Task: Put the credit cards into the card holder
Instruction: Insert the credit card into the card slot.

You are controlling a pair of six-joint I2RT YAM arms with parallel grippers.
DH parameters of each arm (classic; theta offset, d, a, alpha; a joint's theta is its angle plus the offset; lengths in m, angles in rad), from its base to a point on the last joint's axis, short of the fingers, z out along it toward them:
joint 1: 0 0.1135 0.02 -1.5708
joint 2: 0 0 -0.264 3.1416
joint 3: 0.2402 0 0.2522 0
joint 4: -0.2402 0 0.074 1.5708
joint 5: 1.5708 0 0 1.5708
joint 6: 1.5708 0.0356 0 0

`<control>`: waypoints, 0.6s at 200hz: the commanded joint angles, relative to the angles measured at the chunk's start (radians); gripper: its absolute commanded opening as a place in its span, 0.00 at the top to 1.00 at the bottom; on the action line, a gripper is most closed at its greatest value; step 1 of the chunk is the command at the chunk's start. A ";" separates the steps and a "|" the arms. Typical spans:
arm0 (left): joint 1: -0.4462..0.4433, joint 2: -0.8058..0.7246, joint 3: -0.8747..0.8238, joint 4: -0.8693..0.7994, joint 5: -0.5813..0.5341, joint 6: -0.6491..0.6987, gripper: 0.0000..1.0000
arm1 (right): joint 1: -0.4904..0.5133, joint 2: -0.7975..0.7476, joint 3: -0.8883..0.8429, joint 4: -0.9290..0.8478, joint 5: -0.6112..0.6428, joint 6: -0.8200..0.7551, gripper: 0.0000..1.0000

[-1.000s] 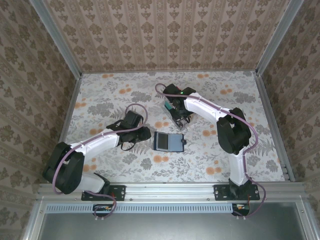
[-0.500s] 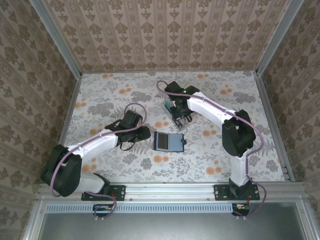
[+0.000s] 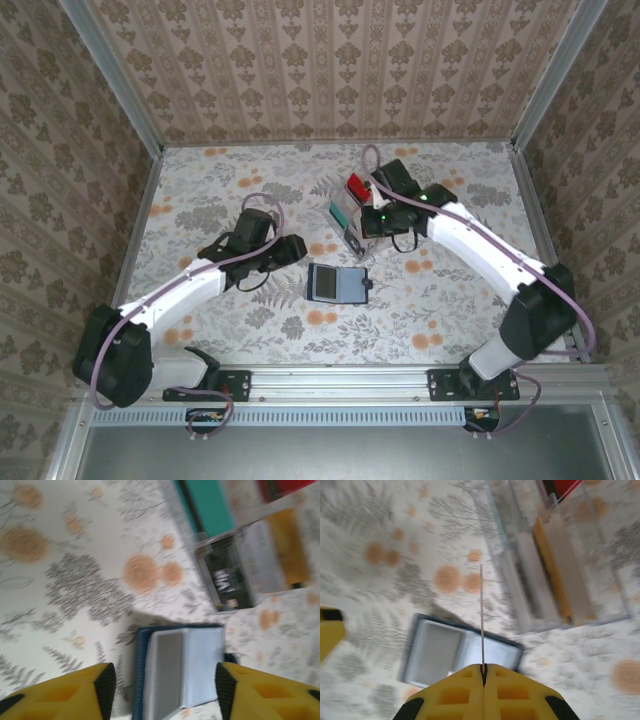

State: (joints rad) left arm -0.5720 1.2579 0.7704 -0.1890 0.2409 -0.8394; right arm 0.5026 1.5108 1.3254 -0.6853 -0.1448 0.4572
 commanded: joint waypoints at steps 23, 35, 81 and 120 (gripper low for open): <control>0.053 0.000 -0.017 0.281 0.265 -0.151 0.32 | -0.047 -0.113 -0.247 0.485 -0.382 0.444 0.97; 0.058 0.028 -0.019 0.357 0.325 -0.196 0.32 | -0.047 -0.113 -0.293 0.567 -0.413 0.526 0.97; 0.055 0.097 0.004 0.443 0.396 -0.272 0.32 | -0.047 -0.113 -0.396 0.776 -0.457 0.735 0.98; 0.052 0.139 0.003 0.498 0.460 -0.327 0.35 | -0.047 -0.112 -0.389 0.820 -0.490 0.768 0.98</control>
State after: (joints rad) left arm -0.5201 1.3689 0.7643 0.2234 0.6308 -1.1042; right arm 0.4561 1.4105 0.9375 0.0414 -0.5789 1.1503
